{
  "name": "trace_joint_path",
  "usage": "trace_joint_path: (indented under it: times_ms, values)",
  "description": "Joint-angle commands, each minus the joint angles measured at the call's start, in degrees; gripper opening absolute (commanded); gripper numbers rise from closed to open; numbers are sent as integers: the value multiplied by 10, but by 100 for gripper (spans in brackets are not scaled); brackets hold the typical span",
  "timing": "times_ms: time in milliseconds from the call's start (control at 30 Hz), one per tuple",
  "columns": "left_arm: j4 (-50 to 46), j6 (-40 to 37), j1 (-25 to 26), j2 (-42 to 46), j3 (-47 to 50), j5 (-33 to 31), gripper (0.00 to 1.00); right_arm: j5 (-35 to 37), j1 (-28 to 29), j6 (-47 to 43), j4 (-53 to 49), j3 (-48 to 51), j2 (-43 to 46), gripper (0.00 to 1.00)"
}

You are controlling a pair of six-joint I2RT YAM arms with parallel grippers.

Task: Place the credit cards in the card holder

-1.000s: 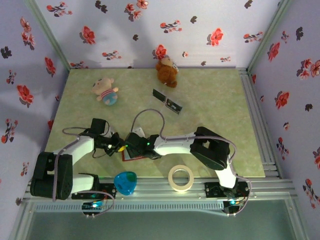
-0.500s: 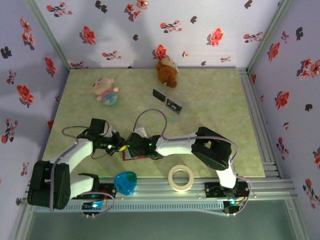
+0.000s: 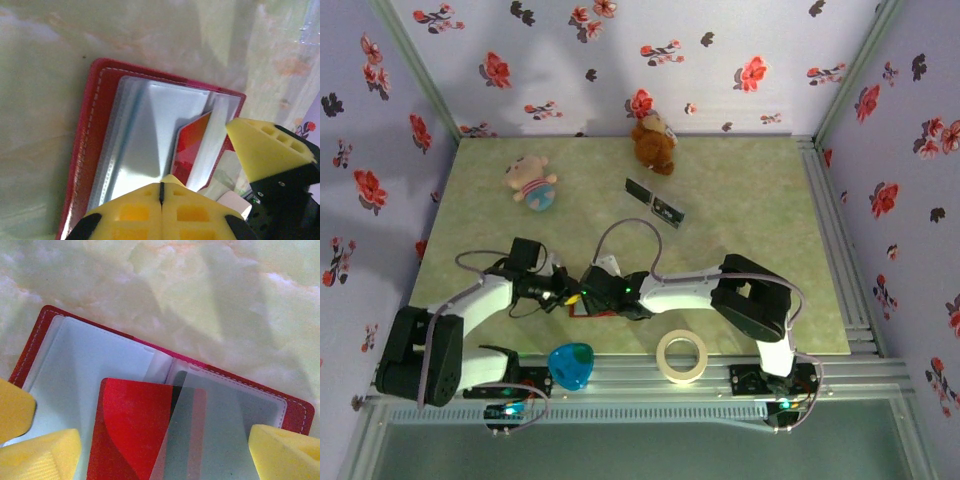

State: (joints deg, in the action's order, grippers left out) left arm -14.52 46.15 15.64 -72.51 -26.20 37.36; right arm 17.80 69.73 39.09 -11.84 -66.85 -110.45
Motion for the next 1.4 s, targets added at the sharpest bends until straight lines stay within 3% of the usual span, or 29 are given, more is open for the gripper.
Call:
trace_joint_path:
  times_ms: [0,367,533,967,1367]
  values:
    - [26,2,12,-24,6,16,0,10,-3,7,-4,11,13,87]
    - [55,8,33,-50,22,12,0,37,-4,13,-7,15,8,81]
    - [63,11,36,-51,34,6,0,53,-4,24,-29,6,5,84]
    - [59,5,36,-65,35,-5,0,-69,-16,-28,55,48,76,95]
    - [59,7,36,-63,38,-5,0,-13,-21,-68,-31,1,29,97]
